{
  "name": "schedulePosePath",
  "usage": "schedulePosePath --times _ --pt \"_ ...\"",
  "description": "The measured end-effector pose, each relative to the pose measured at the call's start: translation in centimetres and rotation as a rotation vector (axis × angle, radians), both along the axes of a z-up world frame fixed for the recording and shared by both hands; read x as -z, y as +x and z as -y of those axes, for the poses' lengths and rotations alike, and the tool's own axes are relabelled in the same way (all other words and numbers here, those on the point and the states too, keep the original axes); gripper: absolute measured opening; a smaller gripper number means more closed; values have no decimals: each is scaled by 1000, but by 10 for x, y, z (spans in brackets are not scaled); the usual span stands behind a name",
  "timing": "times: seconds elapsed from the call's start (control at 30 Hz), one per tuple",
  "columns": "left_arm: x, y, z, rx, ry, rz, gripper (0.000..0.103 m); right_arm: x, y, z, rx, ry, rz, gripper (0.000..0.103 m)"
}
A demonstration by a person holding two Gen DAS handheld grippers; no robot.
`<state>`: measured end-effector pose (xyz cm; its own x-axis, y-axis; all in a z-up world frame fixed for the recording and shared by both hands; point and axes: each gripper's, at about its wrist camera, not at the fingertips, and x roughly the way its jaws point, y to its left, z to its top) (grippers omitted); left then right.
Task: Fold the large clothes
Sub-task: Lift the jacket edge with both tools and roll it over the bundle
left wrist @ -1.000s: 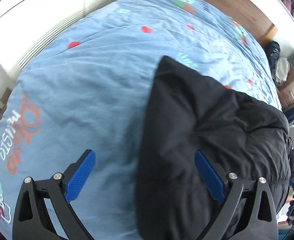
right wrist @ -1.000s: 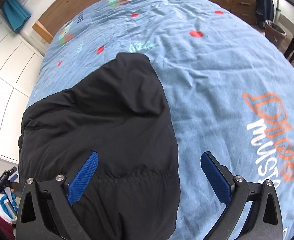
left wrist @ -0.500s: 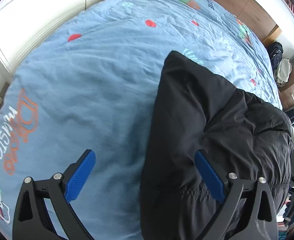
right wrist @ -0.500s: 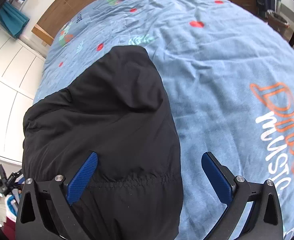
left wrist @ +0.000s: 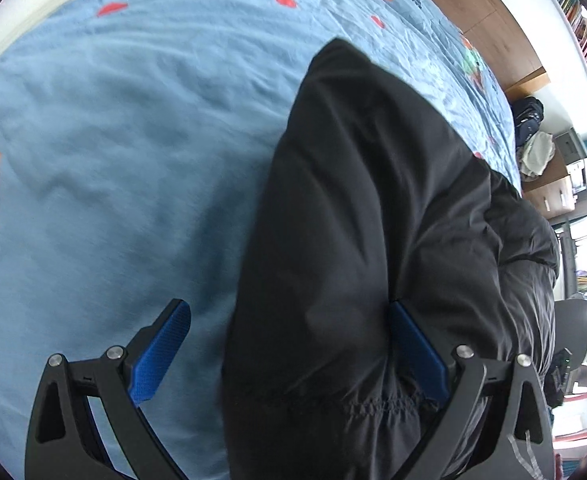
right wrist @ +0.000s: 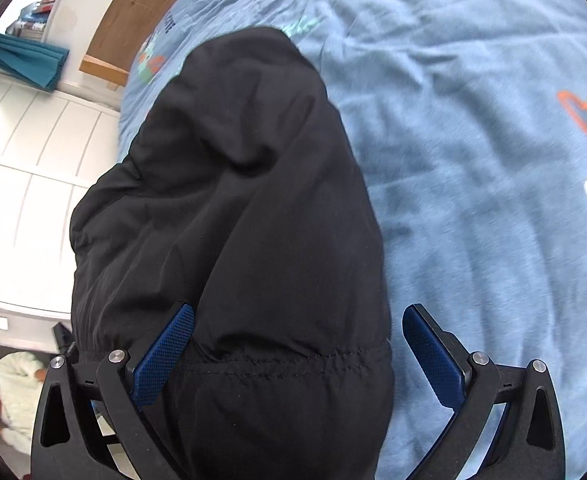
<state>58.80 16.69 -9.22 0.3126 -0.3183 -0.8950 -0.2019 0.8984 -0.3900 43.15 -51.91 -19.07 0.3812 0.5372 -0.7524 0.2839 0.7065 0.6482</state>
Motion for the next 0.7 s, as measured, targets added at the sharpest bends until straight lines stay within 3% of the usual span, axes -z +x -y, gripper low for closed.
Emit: schedulePosePath --times 0.37,0.53,0.7 --pt "38 9 5 26 -104 -58 101 36 11 -15 -49 142 -27 102" --pt "63 11 13 26 -203 -110 103 44 15 -27 -80 158 -18 102" --pt "73 9 15 10 -255 -103 103 54 16 -32 -63 185 -7 103"
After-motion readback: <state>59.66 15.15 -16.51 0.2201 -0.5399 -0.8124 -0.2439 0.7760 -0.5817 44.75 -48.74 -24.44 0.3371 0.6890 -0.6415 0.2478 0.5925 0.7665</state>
